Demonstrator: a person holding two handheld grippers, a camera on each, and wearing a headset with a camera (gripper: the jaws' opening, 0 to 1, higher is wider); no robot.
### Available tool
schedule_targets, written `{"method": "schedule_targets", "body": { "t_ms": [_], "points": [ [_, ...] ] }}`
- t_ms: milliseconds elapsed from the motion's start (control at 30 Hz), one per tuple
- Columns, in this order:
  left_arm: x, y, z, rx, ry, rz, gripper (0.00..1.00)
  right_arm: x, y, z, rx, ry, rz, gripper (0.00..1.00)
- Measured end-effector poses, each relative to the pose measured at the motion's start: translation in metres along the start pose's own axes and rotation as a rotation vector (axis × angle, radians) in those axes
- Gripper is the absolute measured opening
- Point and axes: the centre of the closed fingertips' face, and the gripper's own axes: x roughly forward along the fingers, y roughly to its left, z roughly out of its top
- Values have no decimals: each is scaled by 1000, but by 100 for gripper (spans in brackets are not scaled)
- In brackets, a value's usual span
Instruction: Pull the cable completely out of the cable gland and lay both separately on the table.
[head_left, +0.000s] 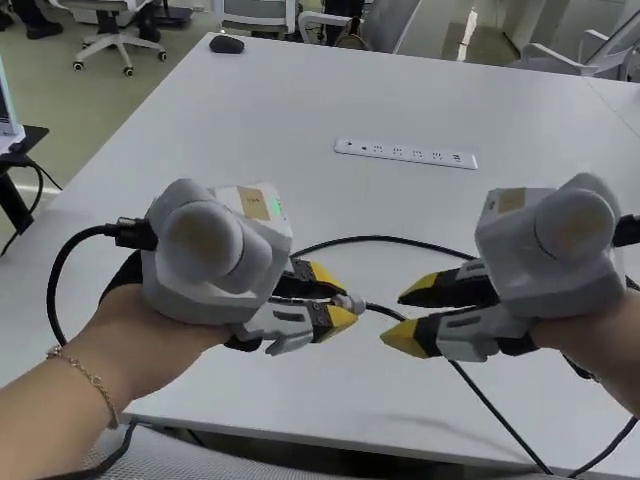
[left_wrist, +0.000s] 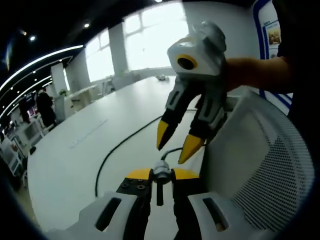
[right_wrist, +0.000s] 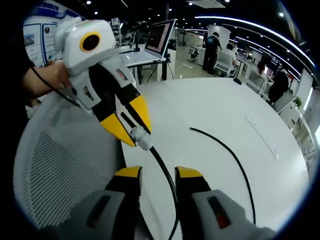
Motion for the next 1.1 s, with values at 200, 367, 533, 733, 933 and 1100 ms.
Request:
{"method": "schedule_targets", "body": {
  "t_ms": [200, 367, 533, 733, 933, 1100],
  "points": [
    [0, -7, -1, -20, -6, -32, 16, 0, 3, 0, -38, 11, 14, 0],
    [-3, -5, 8, -81, -62, -49, 16, -5, -1, -1, -19, 5, 1, 0],
    [-4, -5, 13, -106, -88, -51, 16, -10, -4, -1, 1, -4, -21, 1],
    [-5, -5, 13, -96, -88, -46, 16, -18, 1, 17, 12, -103, 0, 11],
    [-5, -5, 17, -88, -105, -51, 16, -13, 14, 22, -19, -102, 36, 16],
    [-6, -5, 21, -104, -128, -54, 16, -3, 9, 13, -62, -42, 16, 15]
  ]
}}
